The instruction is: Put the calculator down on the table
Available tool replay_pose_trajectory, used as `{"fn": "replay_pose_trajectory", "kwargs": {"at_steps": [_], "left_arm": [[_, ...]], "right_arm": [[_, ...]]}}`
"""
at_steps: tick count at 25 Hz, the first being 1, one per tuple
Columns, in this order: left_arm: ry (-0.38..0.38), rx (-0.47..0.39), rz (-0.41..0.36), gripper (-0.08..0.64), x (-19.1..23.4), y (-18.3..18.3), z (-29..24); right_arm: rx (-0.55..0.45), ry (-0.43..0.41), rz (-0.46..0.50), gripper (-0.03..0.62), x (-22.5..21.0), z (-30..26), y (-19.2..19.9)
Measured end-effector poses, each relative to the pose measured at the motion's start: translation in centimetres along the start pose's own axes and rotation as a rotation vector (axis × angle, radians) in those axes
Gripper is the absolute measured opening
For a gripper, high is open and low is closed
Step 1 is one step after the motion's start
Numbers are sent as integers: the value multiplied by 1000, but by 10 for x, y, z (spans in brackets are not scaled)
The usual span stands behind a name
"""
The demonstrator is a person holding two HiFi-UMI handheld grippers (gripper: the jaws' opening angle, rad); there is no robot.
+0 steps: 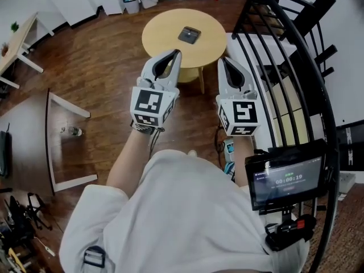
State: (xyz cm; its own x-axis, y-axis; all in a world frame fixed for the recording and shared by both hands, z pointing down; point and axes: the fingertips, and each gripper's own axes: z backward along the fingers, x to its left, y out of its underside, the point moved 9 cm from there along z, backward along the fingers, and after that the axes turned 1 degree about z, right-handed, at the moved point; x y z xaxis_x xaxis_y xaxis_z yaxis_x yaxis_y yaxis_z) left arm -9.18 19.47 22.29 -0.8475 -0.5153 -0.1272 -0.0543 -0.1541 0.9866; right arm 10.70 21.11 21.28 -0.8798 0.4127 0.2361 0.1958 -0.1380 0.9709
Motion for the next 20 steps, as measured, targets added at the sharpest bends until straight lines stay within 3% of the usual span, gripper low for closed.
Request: {"fn": "replay_pose_trajectory", "kwargs": {"at_steps": [20], "left_arm": [[17, -27, -10, 8, 19, 4, -28]], "right_arm": [[-29, 4, -15, 2, -13, -26, 1]]}}
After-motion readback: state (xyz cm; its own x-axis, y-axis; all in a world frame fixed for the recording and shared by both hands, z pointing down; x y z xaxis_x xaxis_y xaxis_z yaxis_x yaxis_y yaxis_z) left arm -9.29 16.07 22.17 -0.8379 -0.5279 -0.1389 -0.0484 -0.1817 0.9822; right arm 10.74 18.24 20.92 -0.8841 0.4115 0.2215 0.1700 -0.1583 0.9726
